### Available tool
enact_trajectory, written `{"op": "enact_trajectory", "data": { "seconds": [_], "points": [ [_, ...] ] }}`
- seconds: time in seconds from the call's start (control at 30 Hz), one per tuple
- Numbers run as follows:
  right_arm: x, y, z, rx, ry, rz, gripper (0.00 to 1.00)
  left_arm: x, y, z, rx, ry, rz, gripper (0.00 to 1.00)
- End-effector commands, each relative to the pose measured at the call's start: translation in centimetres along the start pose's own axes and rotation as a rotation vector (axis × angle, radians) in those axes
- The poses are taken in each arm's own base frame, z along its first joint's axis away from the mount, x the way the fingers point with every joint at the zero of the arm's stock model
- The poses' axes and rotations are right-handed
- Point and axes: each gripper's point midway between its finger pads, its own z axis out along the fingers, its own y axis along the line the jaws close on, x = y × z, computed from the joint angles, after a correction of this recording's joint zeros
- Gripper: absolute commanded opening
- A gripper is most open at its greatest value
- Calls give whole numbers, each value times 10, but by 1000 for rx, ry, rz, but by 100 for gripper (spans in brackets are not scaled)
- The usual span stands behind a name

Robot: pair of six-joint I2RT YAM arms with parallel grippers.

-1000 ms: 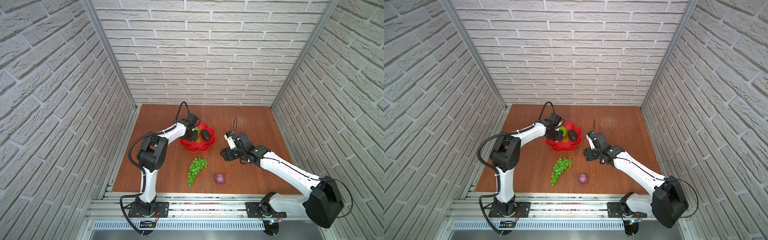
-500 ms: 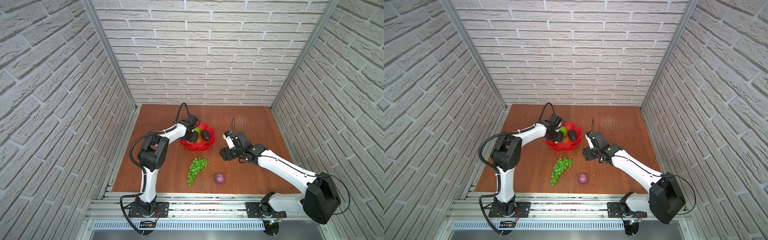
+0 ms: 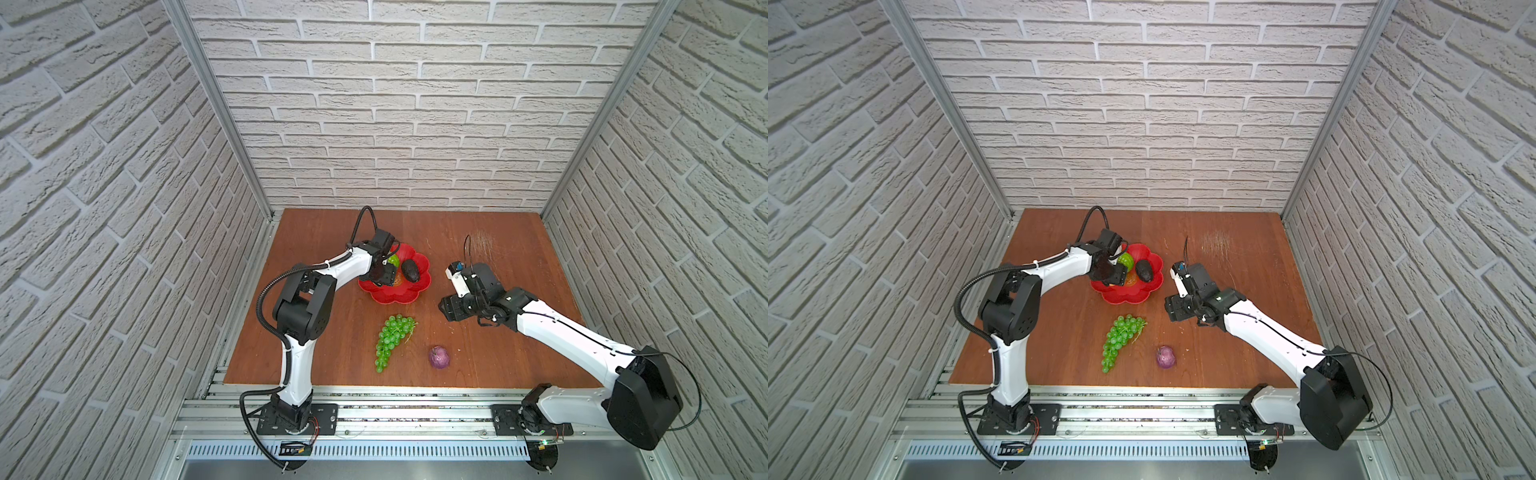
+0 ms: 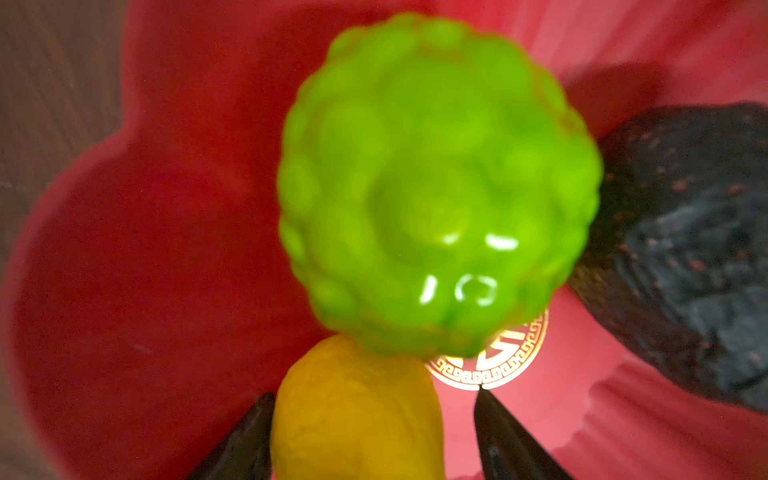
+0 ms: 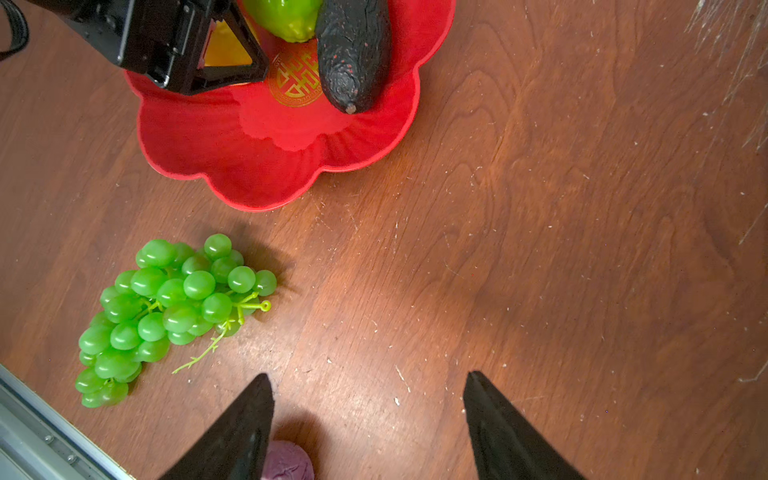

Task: Place and organize the fake fruits in the fruit bowl
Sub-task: 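Lower the lemon into the bowl and open the left gripper, then move the right gripper down to the purple fruit while the left draws back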

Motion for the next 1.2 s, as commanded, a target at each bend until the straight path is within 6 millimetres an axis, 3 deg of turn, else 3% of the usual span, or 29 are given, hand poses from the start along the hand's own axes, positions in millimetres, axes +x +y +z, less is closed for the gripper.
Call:
{"op": "enact_trajectory", "data": {
  "seconds": [0.0,0.37,0.47,0.8,0.97,1.17],
  "points": [
    [-14,10,-12,-33,-66,-10,74,-8,5,-28,-3,-49,2,75],
    [-8,15,-16,-12,-14,-27,76,-3,-2,-51,34,-92,-21,76],
    [5,15,-20,9,17,-28,76,1,-3,-59,39,-99,-27,76],
    [72,29,-28,60,162,-86,77,29,11,-99,-20,-174,-89,76],
    [92,49,-21,56,225,-145,78,36,13,-117,8,-237,-139,76],
    [107,79,-8,104,277,-291,78,39,19,-120,-13,-242,-137,76]
  ]
}}
